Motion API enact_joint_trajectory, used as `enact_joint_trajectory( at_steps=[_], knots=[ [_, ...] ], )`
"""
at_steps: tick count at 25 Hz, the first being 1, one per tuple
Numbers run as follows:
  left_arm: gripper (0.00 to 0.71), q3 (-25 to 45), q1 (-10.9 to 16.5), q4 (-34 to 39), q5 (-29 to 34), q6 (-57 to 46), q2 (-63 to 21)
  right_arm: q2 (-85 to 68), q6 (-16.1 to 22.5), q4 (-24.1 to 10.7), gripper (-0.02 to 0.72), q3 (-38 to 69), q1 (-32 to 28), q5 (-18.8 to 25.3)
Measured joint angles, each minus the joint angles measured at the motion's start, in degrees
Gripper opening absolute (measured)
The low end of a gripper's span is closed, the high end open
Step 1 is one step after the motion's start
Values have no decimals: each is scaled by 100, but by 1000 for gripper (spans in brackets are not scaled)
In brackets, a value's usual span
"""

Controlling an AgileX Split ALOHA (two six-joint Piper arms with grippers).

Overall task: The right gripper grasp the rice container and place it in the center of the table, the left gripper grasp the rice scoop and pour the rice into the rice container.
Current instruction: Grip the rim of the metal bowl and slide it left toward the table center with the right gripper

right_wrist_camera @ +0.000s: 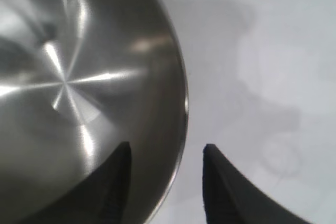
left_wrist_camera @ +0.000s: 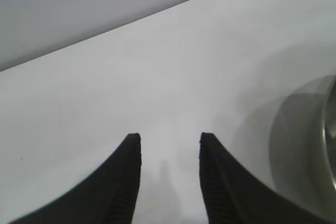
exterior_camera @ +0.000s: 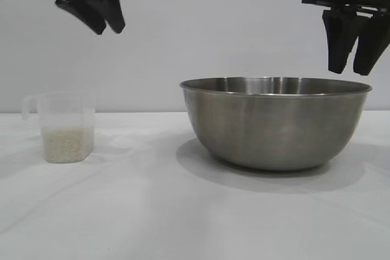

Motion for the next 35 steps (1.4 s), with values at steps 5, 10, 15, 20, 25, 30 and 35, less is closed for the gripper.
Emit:
enact_joint_trajectory(
  at_steps=[5,10,15,20,25,30,35],
  knots=[
    [216,169,0,-9,-118,5,-10,246,0,-63,309,0,0,-52],
    [216,169,0,-9,-179,14,-11,482,0,-77,309,0,0,-65],
    [216,169,0,-22,-249,18,-11,634,0,-77,113,0,0,-83],
    [216,169,0,-22,-249,18,-21,657,10,-16,0,0,58,-125],
    [216,169,0,-39,-249,35,-21,657,10,17,0,0,179,-125],
    [216,169,0,-69,-249,35,-21,661,10,102,0,0,307,-133],
    [216,169,0,-69,-253,35,-21,692,0,221,0,0,465,-194]
  ],
)
